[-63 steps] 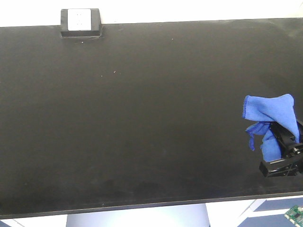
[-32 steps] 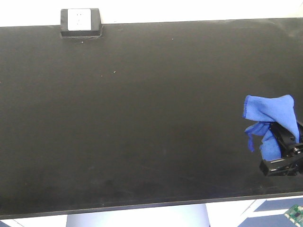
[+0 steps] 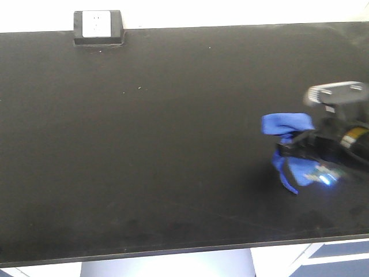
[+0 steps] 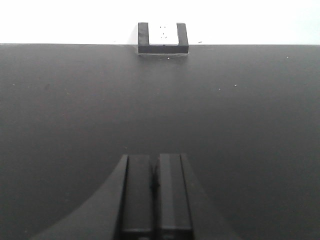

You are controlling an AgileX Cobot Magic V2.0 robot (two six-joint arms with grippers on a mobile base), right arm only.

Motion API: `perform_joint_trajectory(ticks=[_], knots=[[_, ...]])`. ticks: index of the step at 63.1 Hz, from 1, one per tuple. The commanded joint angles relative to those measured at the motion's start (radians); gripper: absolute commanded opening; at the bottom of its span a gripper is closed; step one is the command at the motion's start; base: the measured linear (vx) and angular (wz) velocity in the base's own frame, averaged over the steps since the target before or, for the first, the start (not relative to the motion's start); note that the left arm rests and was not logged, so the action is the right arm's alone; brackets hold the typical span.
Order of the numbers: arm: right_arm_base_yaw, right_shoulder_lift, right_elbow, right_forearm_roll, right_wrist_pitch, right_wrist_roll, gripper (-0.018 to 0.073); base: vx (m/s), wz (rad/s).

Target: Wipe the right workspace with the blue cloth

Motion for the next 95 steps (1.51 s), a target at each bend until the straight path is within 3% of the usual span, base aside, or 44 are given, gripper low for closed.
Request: perform_joint_trajectory(ticks=[1,19,23,34,41,50,61,66,72,80,91,95], knots=[[0.001,0.111,-0.087,-0.010,-0.045,-0.041,0.0000,0.00,0.00],[0.028,0.337,-0.172,0.010,-0.060,-0.138,0.0000,0.00,0.00],[0.075,0.351,-0.186,0.018,-0.065,-0.139,0.0000,0.00,0.00],[0.292,0.355,-0.237,0.019,-0.064,-0.152,0.0000,0.00,0.00],[0.340,0.355,-0.256,0.009,-0.064,-0.152,0.0000,0.00,0.00],[0.219,0.355,-0.256,-0.043,-0.029,-0.152,0.0000,0.00,0.00],[-0.091,0.355,-0.256,-0.055,0.001,-0.121,0.0000,0.00,0.00],[-0.197,0.355,-0.256,-0.039,0.001,-0.093,0.0000,0.00,0.00],[-0.237,0.355,-0.256,0.000,0.001,-0.094,0.0000,0.00,0.00],[-0.122,0.355,-0.252,0.024,-0.002,-0.105,0.0000,0.00,0.00],[0.215,0.355,-0.252,0.022,-0.025,-0.104,0.0000,0.00,0.00],[0.302,0.355,-0.252,0.021,-0.047,-0.104,0.0000,0.00,0.00]])
